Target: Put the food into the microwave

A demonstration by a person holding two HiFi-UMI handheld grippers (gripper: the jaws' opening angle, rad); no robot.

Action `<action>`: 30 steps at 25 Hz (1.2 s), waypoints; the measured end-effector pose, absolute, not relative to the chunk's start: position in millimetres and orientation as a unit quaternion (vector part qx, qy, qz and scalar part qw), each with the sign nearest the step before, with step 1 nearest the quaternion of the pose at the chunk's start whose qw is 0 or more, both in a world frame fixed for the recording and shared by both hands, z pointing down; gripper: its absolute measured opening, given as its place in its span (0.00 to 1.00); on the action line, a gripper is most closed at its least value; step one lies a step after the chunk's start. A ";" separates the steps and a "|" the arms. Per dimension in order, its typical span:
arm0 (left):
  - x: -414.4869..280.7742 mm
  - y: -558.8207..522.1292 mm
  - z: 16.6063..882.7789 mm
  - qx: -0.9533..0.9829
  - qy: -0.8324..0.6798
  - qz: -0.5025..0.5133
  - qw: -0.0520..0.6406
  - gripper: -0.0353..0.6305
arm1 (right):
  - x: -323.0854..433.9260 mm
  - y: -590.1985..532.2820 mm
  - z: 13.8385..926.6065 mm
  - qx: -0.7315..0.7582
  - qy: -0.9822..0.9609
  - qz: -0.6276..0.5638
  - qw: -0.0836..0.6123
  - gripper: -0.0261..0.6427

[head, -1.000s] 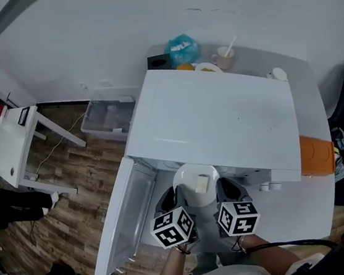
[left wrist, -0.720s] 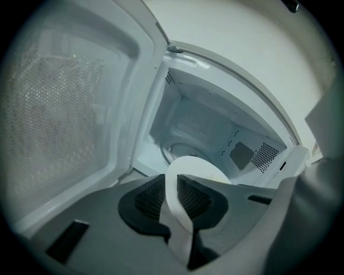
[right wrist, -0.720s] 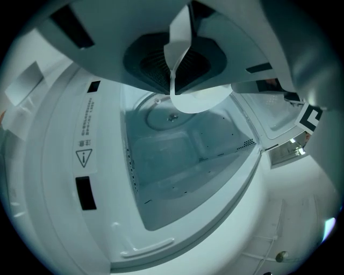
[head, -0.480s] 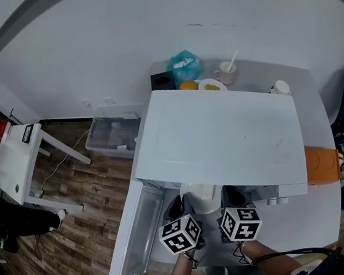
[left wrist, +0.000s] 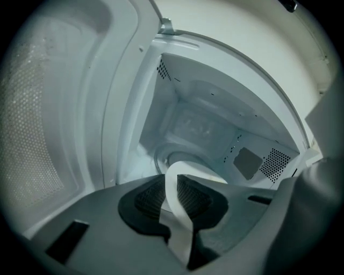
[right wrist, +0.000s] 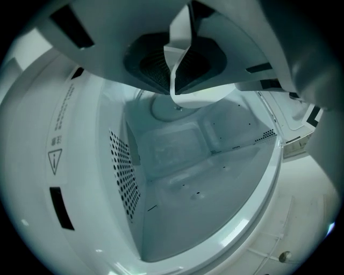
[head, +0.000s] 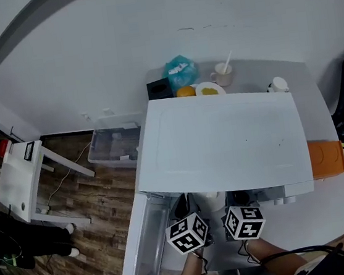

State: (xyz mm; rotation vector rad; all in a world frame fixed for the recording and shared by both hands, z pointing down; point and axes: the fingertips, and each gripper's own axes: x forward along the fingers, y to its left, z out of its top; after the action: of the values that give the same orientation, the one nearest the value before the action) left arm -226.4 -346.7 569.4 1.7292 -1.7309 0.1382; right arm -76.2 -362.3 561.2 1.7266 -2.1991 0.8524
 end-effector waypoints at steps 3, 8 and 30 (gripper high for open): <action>-223.6 -352.3 570.2 0.668 -0.665 0.056 0.330 0.16 | -73.2 -365.9 562.2 0.595 -0.743 0.289 0.104 0.10; -224.2 -361.8 572.5 0.675 -0.665 0.061 0.313 0.16 | -74.0 -371.3 566.2 0.601 -0.739 0.285 0.100 0.10; -222.8 -388.3 581.5 0.693 -0.661 0.071 0.278 0.16 | -75.7 -387.3 577.2 0.618 -0.733 0.263 0.109 0.10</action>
State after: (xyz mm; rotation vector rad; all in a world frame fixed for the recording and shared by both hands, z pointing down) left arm -222.8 -388.3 581.5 1.8606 -1.7735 0.1894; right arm -75.7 -387.3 577.2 1.8192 -2.1551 0.7722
